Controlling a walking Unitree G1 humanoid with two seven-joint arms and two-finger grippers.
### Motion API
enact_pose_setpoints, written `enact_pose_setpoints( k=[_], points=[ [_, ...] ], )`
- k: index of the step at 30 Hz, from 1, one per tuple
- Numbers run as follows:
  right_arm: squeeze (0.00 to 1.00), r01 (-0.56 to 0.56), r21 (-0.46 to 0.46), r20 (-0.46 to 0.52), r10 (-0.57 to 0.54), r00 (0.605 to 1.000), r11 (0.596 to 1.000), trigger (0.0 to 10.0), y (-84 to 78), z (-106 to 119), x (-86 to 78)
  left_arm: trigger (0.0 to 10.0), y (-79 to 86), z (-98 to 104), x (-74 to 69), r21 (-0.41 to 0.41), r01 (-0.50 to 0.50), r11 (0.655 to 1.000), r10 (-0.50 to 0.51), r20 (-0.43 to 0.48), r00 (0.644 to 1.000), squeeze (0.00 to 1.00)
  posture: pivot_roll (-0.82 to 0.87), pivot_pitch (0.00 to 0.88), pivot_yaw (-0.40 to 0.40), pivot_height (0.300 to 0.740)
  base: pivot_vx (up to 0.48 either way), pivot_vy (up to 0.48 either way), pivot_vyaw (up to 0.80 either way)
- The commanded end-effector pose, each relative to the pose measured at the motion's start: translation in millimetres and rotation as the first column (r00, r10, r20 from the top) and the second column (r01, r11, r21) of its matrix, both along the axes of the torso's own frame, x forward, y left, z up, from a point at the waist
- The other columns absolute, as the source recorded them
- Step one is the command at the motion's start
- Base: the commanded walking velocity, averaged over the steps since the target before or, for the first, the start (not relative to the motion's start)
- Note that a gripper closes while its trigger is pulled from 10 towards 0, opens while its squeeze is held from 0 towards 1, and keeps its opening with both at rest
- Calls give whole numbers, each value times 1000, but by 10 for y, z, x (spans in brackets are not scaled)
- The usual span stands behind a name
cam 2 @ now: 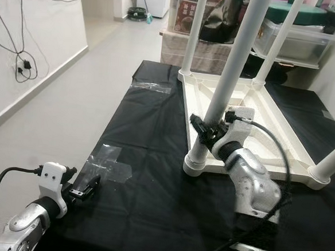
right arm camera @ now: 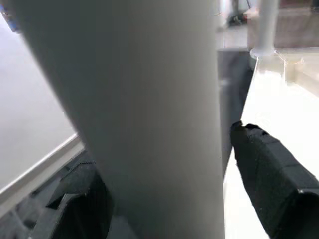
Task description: Building children table
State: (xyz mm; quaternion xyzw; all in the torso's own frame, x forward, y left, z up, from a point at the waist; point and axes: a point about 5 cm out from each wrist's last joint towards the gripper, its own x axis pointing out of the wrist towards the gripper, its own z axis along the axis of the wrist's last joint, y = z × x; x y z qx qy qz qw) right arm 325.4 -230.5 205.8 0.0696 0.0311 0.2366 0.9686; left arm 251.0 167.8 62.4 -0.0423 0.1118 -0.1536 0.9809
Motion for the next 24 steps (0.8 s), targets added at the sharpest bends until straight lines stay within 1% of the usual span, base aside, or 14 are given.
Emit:
enact_pose_setpoints(
  k=[1,2,8,9,10,11,12,13,17,18,19,20,21,24],
  points=[
    [0,-64,-22,-12,64,998,998,10000,44,-52,14,10000,-20,-77,-23,11,14,1000,-13,-37,999,0,59,0,-75,740,0,0,0],
    [0,-65,-59,-13,64,998,996,0,17,-63,80,10000,-24,-70,-15,10,15,1000,-14,-34,999,0,65,0,-78,740,0,0,0],
    [0,241,-181,-5,-246,969,954,0,-41,-102,347,10000,10,-62,-31,12,10,1000,-9,-31,999,0,75,0,-85,740,0,0,0],
    [0,412,-180,-6,-420,907,893,0,-103,-112,376,10000,18,-64,-39,13,8,1000,-8,-32,999,0,76,0,-86,740,0,0,0],
    [0,601,-171,-16,-613,790,780,0,-169,-168,331,10000,22,-66,-47,13,7,1000,-6,-33,999,0,75,0,-85,740,0,0,0],
    [0,601,-171,-16,-613,790,780,0,-169,-168,331,10000,22,-66,-47,13,7,1000,-6,-33,999,0,75,0,-85,740,0,0,0],
    [0,715,-171,-28,-729,684,678,0,-216,-214,276,10000,24,-67,-51,13,6,1000,-6,-33,999,0,75,0,-85,740,0,0,0],
    [0,779,-167,-79,-795,601,605,0,38,-428,43,10000,5,-70,-57,11,7,1000,-7,-35,999,0,87,0,-87,740,0,0,0],
    [0,729,-149,-121,-744,657,668,0,461,-529,-202,10000,-10,-58,-57,7,12,1000,-12,-33,999,0,88,0,-82,740,0,0,0],
    [0,681,-136,-126,-694,709,720,0,595,-517,-233,10000,-3,-55,-57,9,14,1000,-13,-33,999,0,86,0,-79,740,0,0,0],
    [0,625,-124,-103,-637,764,770,10000,704,-484,-237,10000,8,-54,-56,11,15,1000,-15,-34,999,0,83,0,-78,740,0,0,0],
    [0,570,-88,-49,-575,817,817,10000,767,-396,-232,10000,30,-60,-56,16,17,1000,-16,-36,999,0,68,0,-67,740,0,0,0],
    [1000,521,-45,15,-521,853,852,10000,809,-304,-215,10000,47,-66,-54,20,18,1000,-17,-38,999,0,65,0,-64,740,0,0,0],
    [1000,434,53,100,-438,894,899,10000,769,-113,-167,10000,57,-68,-44,24,23,999,-22,-40,999,0,62,0,-63,740,0,0,0]
  ],
)
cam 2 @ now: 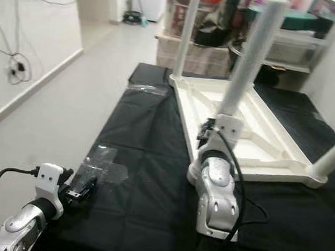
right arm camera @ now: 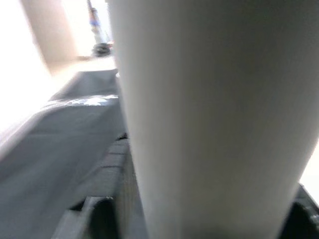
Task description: Building children table
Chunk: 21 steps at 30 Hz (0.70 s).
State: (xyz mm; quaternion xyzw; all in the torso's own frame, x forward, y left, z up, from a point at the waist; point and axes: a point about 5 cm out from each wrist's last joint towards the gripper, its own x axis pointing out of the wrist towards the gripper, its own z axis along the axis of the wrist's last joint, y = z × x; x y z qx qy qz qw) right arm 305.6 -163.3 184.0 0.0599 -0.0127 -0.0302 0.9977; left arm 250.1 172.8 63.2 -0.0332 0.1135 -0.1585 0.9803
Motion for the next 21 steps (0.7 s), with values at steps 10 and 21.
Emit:
enact_pose_setpoints(
  k=[10,21],
  points=[
    [0,-808,-99,77,814,575,580,10000,3,521,-180,10000,-13,-53,18,5,18,1000,-18,-29,999,0,55,0,-58,740,0,0,0],
    [0,-714,-144,-179,691,700,685,0,-55,50,100,10000,-20,-52,4,6,21,1000,-20,-25,999,0,79,0,-76,740,0,0,0]
  ],
)
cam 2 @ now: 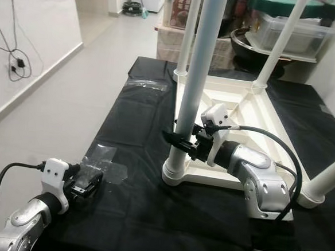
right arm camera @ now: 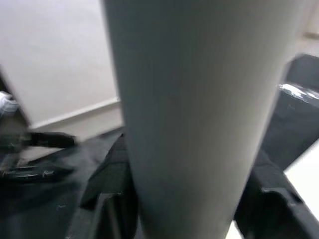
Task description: Building children table
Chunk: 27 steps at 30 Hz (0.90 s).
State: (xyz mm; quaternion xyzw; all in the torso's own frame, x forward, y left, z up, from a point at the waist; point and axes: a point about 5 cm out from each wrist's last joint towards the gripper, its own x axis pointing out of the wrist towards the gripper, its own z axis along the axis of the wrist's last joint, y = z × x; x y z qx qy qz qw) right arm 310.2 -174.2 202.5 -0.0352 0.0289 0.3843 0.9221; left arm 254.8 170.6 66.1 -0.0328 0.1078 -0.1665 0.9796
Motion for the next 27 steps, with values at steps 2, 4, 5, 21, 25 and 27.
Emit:
enact_pose_setpoints(
  k=[2,4,5,21,25,27],
  points=[
    [0,351,-46,-91,-354,931,935,0,-21,-219,194,10000,5,-84,-51,10,4,1000,-4,-37,999,0,74,0,-75,740,0,0,0],
    [0,603,-86,-154,-608,779,793,0,-128,-331,286,10000,8,-88,-58,10,3,1000,-3,-38,999,0,75,0,-75,740,0,0,0],
    [0,603,-86,-154,-608,779,793,0,-128,-331,286,10000,8,-88,-58,10,3,1000,-3,-38,999,0,75,0,-75,740,0,0,0],
    [0,931,-141,-203,-930,305,336,10000,-274,-592,-119,10000,-45,-99,-20,9,8,1000,-7,-42,999,0,45,0,-60,740,0,0,0],
    [1000,801,40,-273,-764,584,597,10000,-94,-399,55,10000,-50,-98,-19,4,12,1000,-12,-42,999,0,49,0,-62,740,0,0,0],
    [1000,750,64,-223,-723,654,659,10000,-78,-316,92,10000,-42,-98,-22,5,12,1000,-12,-42,999,0,47,0,-61,740,0,0,0]
  ],
)
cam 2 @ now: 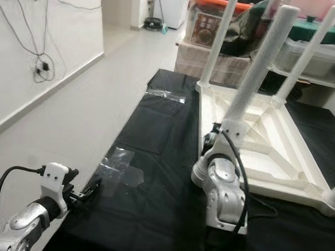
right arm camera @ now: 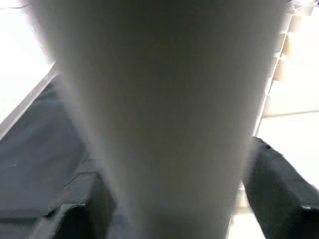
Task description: Building children table
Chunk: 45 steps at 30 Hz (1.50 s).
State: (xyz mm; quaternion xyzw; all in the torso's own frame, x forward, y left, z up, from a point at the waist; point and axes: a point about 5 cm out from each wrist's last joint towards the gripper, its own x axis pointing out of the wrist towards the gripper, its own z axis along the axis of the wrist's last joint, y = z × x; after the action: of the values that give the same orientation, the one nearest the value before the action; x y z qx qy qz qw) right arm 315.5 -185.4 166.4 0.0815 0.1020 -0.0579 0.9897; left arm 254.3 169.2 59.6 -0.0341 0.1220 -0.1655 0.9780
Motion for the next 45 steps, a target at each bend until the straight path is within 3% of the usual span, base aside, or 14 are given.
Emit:
enact_pose_setpoints(
  k=[1,2,6,12,16,17,26,31,37,39,40,42,43,45],
  points=[
    [1000,-72,9,23,72,997,997,10000,34,45,40,10000,-28,-33,-17,3,12,1000,-12,-14,1000,0,47,0,-61,740,0,0,0],
    [0,-225,24,79,222,972,974,10000,110,125,50,10000,-20,-32,-20,3,13,1000,-13,-14,1000,0,45,0,-60,740,0,0,0],
    [0,-683,-98,141,690,710,724,10000,265,172,-150,10000,-20,-40,-24,6,17,1000,-17,-16,1000,0,48,0,-63,740,0,0,0],
    [0,-796,-140,73,808,585,589,10000,183,120,-158,10000,-39,-30,-10,3,21,1000,-21,-11,1000,0,54,0,-67,740,0,0,0],
    [0,-790,-135,66,801,595,598,10000,151,126,-82,10000,-41,-28,-3,3,20,1000,-20,-9,1000,0,54,0,-67,740,0,0,0],
    [0,-773,-130,76,784,617,621,0,217,102,-23,10000,-33,-27,-4,4,18,1000,-18,-8,1000,0,66,0,-74,740,0,0,0],
    [0,-654,-68,101,657,747,753,0,443,-49,110,10000,-20,-31,-24,6,14,1000,-13,-10,1000,0,69,0,-73,740,0,0,0],
    [0,-36,-118,-124,21,992,992,0,-63,-434,38,10000,-22,-32,-25,6,15,1000,-15,-10,1000,0,57,0,-72,740,0,0,0],
    [0,383,-250,-208,-436,876,889,0,-455,-617,-351,10000,-72,-54,-35,0,27,1000,-27,-19,999,0,50,0,-64,740,0,0,0],
    [0,396,-242,-205,-446,871,886,3647,-422,-591,-380,10000,-72,-55,-36,0,28,1000,-28,-20,999,0,42,0,-59,740,0,0,0],
    [0,376,-210,-213,-417,884,903,10000,-357,-579,-366,10000,-70,-55,-35,0,28,1000,-28,-20,999,0,42,0,-59,740,0,0,0],
    [0,346,-155,-205,-373,905,925,10000,-276,-545,-329,10000,-69,-54,-31,1,29,1000,-29,-21,999,0,41,0,-58,740,0,0,0],
    [843,300,-91,-116,-309,944,950,10000,-189,-415,-257,10000,-71,-52,-23,1,32,999,-32,-20,999,0,40,0,-55,740,0,0,0],
    [1000,217,-19,-70,-218,973,976,10000,-117,-338,-184,10000,-72,-46,-17,2,33,999,-33,-19,999,0,47,0,-57,740,0,0,0]
  ],
)
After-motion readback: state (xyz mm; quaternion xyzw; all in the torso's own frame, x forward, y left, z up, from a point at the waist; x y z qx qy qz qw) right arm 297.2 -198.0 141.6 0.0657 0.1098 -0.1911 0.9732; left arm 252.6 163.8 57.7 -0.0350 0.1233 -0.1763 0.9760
